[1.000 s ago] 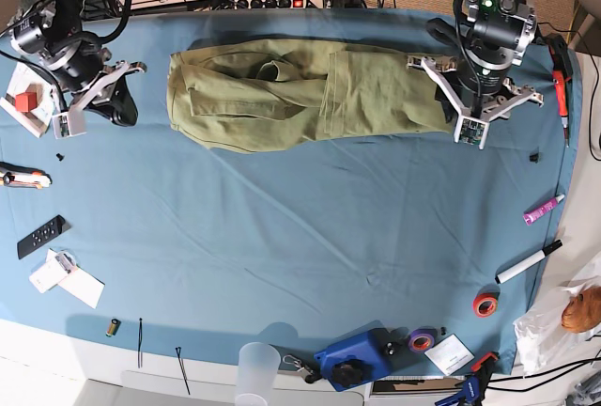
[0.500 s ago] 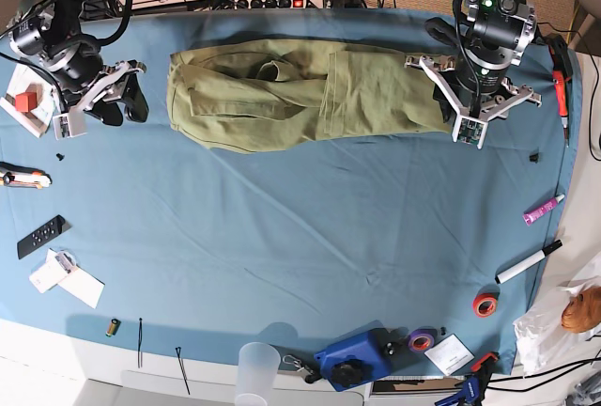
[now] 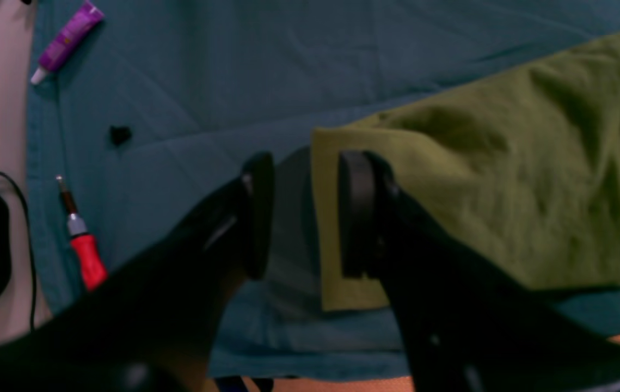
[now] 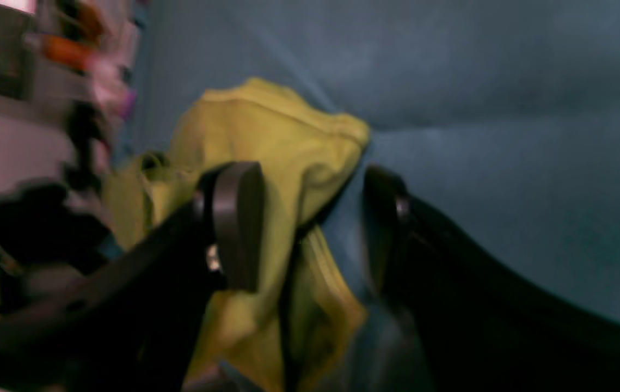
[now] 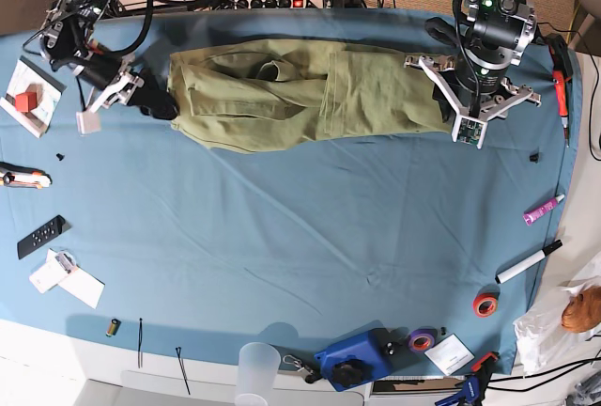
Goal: Layout the t-shirt on the table in an organized manner, then fold the t-shirt properly
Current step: 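Grasp the collar end of the strip with the right gripper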
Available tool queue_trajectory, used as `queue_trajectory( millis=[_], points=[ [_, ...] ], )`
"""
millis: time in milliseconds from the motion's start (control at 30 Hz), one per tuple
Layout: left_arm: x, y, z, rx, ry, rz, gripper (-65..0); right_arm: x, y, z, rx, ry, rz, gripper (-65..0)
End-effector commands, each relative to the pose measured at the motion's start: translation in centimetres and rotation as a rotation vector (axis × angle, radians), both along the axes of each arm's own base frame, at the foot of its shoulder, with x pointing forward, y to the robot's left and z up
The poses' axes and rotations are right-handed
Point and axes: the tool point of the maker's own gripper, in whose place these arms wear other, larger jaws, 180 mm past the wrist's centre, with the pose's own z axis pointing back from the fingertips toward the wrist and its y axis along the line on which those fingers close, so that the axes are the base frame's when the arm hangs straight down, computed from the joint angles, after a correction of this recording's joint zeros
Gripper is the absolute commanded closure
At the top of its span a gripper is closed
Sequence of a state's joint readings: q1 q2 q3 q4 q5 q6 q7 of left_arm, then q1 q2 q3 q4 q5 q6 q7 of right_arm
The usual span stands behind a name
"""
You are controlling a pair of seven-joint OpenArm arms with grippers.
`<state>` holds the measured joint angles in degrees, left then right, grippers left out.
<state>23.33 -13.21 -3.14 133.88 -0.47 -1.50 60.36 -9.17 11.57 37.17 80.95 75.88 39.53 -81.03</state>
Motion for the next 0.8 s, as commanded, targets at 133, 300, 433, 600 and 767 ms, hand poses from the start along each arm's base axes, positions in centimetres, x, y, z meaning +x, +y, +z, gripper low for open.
queue_trajectory(
  millis=[133, 300, 433, 600, 767],
  points=[
    [0.5, 0.0, 1.0, 0.002, -0.050, -0.003, -18.7, 0.3, -1.7, 0.9, 0.021, -0.025, -0.005, -30.1],
    [0.5, 0.0, 1.1, 0.001, -0.051, -0.004, -18.7, -0.9, -1.4, 0.6, 0.049, 0.007, 0.043, -30.1],
    [0.5, 0.0, 1.0, 0.001, -0.050, -0.004, -18.7, -2.3, 0.9, -0.9, 0.065, 0.068, 0.119, -30.1],
    [0.5, 0.0, 1.0, 0.001, -0.050, -0.004, -18.7, -2.8, 3.2, -1.6, 0.086, 0.095, 0.188, -30.1],
    [0.5, -0.1, 1.1, -0.004, -0.051, -0.006, -18.7, -3.3, 5.6, -2.3, 0.105, 0.121, 0.265, -30.1]
  ],
)
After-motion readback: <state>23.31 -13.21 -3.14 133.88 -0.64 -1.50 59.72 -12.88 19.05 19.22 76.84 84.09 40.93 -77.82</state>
